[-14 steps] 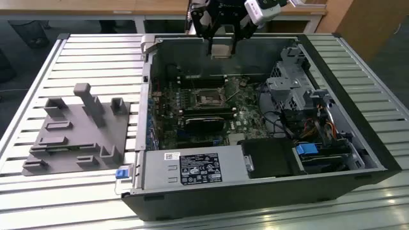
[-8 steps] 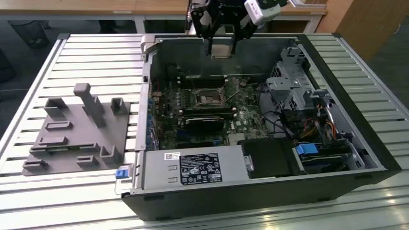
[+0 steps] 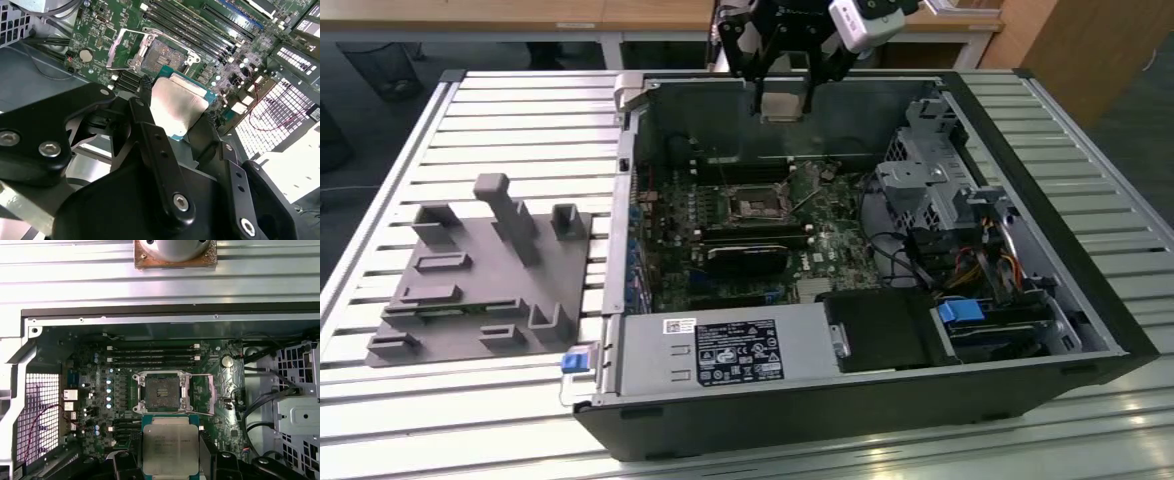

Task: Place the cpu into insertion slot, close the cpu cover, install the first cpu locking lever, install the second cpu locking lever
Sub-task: 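Place the cpu into insertion slot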

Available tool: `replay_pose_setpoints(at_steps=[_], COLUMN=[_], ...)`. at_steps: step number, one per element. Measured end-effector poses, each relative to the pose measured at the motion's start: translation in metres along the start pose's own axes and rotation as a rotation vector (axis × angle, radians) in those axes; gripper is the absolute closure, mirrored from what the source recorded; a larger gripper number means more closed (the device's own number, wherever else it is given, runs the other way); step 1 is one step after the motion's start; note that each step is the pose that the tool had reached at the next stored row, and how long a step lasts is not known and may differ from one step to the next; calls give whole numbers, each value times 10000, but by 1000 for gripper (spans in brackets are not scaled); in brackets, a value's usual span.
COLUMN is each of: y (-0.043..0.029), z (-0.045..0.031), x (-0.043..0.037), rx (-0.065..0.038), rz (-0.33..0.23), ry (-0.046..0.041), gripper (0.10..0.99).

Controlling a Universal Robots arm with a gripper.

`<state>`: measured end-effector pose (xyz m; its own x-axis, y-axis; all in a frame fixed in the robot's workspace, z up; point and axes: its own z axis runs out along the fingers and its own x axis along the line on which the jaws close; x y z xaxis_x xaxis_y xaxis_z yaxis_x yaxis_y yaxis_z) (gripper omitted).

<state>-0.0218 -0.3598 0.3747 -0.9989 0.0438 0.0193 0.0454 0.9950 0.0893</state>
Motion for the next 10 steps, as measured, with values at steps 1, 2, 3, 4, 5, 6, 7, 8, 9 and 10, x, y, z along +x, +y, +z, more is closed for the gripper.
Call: replay_pose_setpoints(at_steps=[1,2,3,4,5,6,7,8,9,10], y=[0,0,0,0,0,0,0,0,0,0], z=[0,0,0,0,1,1,1,1,1,2], x=[0,0,0,0,0,0,0,0,0,0], rx=[0,-1,-1,-1,-2,-3,-2,-3,-3,-4], rz=[19,43,70,98,124,149,174,195,218,247], ry=[-2,-4,-7,-8,-11,-13,-15,-17,-19,-22], gripper=[549,549,549,549,549,549,549,549,549,549])
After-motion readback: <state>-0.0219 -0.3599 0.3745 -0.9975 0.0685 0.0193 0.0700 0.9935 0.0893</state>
